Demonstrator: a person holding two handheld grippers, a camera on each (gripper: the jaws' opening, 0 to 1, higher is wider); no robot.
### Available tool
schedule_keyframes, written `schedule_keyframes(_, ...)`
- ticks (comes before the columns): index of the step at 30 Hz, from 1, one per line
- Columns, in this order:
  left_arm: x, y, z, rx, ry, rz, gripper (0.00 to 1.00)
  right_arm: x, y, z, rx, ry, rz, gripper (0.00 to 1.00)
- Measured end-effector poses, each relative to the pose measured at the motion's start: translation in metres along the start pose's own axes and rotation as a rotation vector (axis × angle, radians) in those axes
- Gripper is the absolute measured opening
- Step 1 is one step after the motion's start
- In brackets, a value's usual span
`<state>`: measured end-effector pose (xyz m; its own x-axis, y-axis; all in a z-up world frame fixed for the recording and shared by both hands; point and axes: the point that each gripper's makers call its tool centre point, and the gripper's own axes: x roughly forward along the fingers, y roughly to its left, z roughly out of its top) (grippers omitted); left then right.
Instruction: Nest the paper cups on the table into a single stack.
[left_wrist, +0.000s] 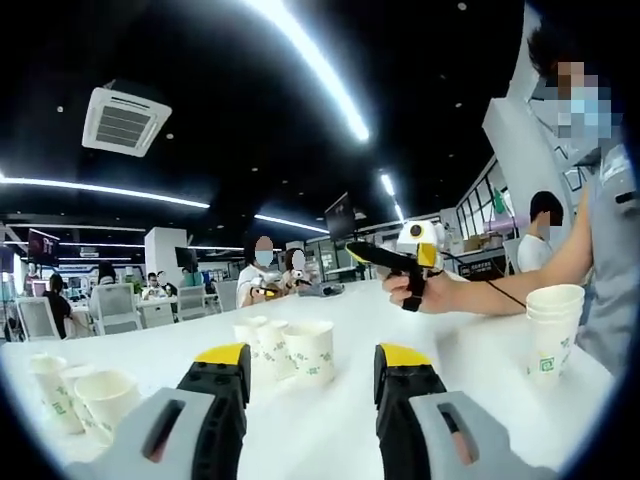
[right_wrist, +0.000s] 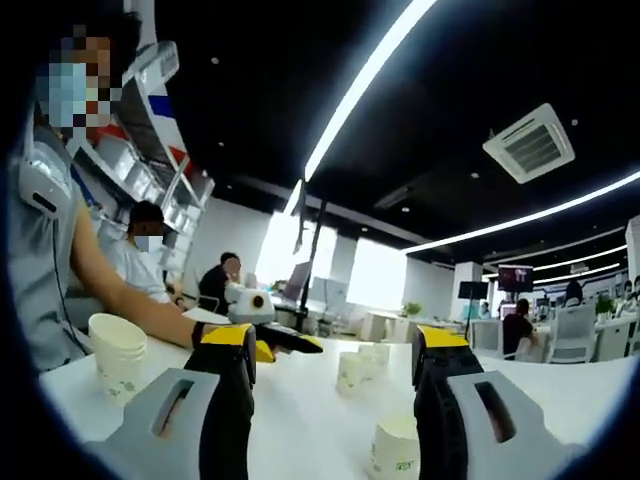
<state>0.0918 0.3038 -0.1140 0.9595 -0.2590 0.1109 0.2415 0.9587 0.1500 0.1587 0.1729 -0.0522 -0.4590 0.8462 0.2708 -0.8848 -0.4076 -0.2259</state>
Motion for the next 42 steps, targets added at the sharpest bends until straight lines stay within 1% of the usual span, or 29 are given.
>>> schedule_keyframes(2, 0.0, 0.0, 0.0, 0.001, 0.002, 0.004, 0.53, 0.005, -0.007, -0.004, -0.004, 0.013, 0.006, 0.68)
schedule_keyframes(5, 0.0, -0.002, -0.001, 0.001, 0.003, 0.004, 0.53, 0.004, -0.005, -0.004, -0.005, 0.016, 0.014, 0.69)
schedule_keyframes(7, 0.0, 0.001, -0.001, 0.006, 0.007, 0.007, 0.53, 0.004, -0.007, -0.003, -0.006, 0.014, 0.008, 0.69)
schedule_keyframes(8, -0.001, 0.003, 0.0, 0.008, 0.003, 0.009, 0.53, 0.003, -0.013, -0.002, -0.006, 0.009, -0.004, 0.69)
schedule_keyframes(12, -0.005, 0.009, 0.002, -0.002, -0.004, 0.028, 0.53, -0.003, -0.026, -0.001, 0.009, -0.005, -0.043, 0.69)
schedule_keyframes(14, -0.007, 0.014, 0.002, 0.0, -0.005, 0.043, 0.53, -0.004, -0.028, -0.002, 0.015, -0.005, -0.047, 0.69)
schedule_keyframes(15, -0.008, 0.014, 0.005, -0.004, -0.016, 0.043, 0.52, -0.005, -0.03, -0.002, 0.023, -0.005, -0.041, 0.69)
schedule_keyframes(16, -0.009, 0.014, 0.006, -0.017, -0.022, 0.039, 0.53, -0.006, -0.03, -0.002, 0.031, -0.002, -0.024, 0.69)
schedule_keyframes(19, -0.009, 0.008, 0.009, -0.049, -0.021, 0.0, 0.54, -0.005, -0.011, -0.001, 0.089, 0.013, 0.067, 0.73)
schedule_keyframes(21, -0.01, 0.003, 0.012, -0.062, -0.024, -0.03, 0.56, -0.006, -0.002, 0.0, 0.099, 0.02, 0.11, 0.73)
schedule_keyframes(22, -0.01, -0.002, 0.015, -0.081, -0.025, -0.053, 0.57, -0.007, -0.001, 0.001, 0.096, 0.025, 0.112, 0.73)
schedule_keyframes(24, -0.011, -0.002, 0.02, -0.066, -0.036, -0.05, 0.57, -0.008, 0.002, 0.003, 0.092, 0.029, 0.122, 0.73)
schedule_keyframes(26, -0.011, -0.003, 0.023, -0.073, -0.045, -0.06, 0.59, -0.01, 0.003, 0.006, 0.095, 0.032, 0.123, 0.72)
schedule_keyframes(28, -0.01, -0.003, 0.023, -0.063, -0.035, -0.06, 0.61, -0.013, 0.002, 0.008, 0.097, 0.041, 0.118, 0.7)
schedule_keyframes(29, -0.009, -0.004, 0.023, -0.056, -0.026, -0.058, 0.61, -0.015, 0.002, 0.007, 0.125, 0.062, 0.112, 0.7)
schedule_keyframes(30, -0.009, -0.005, 0.025, -0.055, -0.023, -0.054, 0.62, -0.016, 0.003, 0.011, 0.139, 0.064, 0.104, 0.7)
schedule_keyframes(33, -0.008, -0.011, 0.026, -0.036, 0.004, -0.048, 0.63, -0.021, 0.008, 0.026, 0.122, 0.053, 0.09, 0.7)
schedule_keyframes(35, -0.007, -0.02, 0.03, -0.042, 0.016, -0.061, 0.65, -0.024, 0.024, 0.044, 0.117, 0.027, 0.086, 0.72)
schedule_keyframes(36, -0.008, -0.023, 0.031, -0.048, 0.025, -0.066, 0.66, -0.025, 0.029, 0.049, 0.117, 0.025, 0.077, 0.74)
schedule_keyframes(38, -0.009, -0.038, 0.042, -0.055, 0.03, -0.068, 0.66, -0.029, 0.032, 0.058, 0.091, 0.009, 0.057, 0.75)
schedule_keyframes(40, -0.012, -0.047, 0.055, -0.036, 0.03, -0.054, 0.65, -0.035, 0.035, 0.068, 0.075, -0.006, 0.034, 0.75)
schedule_keyframes(41, -0.014, -0.048, 0.059, -0.02, 0.037, -0.032, 0.65, -0.038, 0.039, 0.074, 0.074, -0.008, 0.021, 0.74)
schedule_keyframes(42, -0.017, -0.05, 0.062, -0.009, 0.062, -0.009, 0.64, -0.041, 0.042, 0.075, 0.07, 0.006, 0.006, 0.74)
